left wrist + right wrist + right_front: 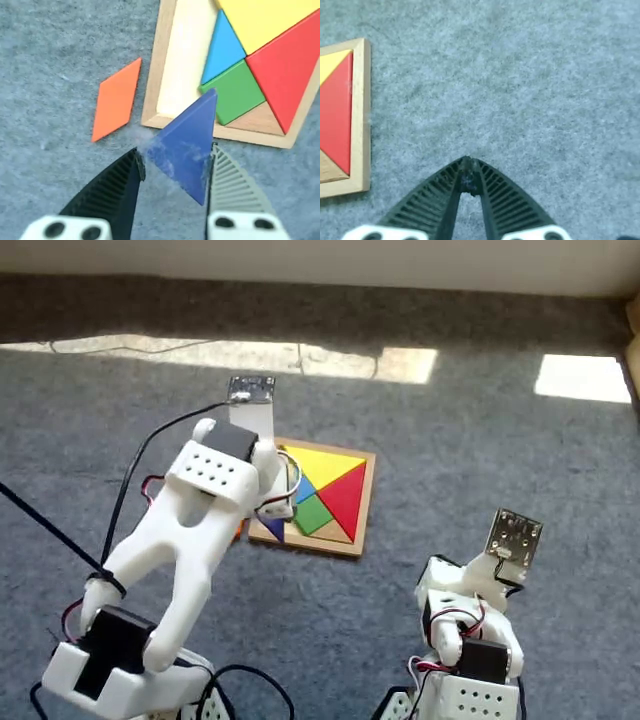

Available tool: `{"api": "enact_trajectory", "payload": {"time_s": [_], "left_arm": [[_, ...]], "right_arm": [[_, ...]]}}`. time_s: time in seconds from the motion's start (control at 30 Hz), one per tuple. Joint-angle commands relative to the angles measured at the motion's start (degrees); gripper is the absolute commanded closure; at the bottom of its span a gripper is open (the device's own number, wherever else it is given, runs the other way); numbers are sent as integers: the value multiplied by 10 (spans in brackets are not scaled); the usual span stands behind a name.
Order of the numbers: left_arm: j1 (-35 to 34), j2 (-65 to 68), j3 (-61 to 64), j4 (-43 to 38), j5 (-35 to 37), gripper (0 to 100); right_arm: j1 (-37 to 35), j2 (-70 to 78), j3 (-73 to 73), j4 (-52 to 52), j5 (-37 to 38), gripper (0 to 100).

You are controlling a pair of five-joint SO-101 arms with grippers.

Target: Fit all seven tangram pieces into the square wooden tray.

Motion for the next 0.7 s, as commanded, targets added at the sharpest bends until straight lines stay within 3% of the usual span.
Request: {"api": "enact_trajectory", "payload": {"time_s": [0.0,0.2,0.27,0.5,0.67], "left_arm": [[15,-25,35,-63,60,966],[15,-25,120,-176,70,963],[11,-25,137,-204,107,962],[10,-26,141,-222,170,950],[10,-26,145,-220,173,752]], "right_arm": [[7,-11,70,3,8,995],[7,-11,70,3,8,995],[7,-11,70,3,8,995],[7,-11,70,3,8,995],[7,-11,70,3,8,995]]}}
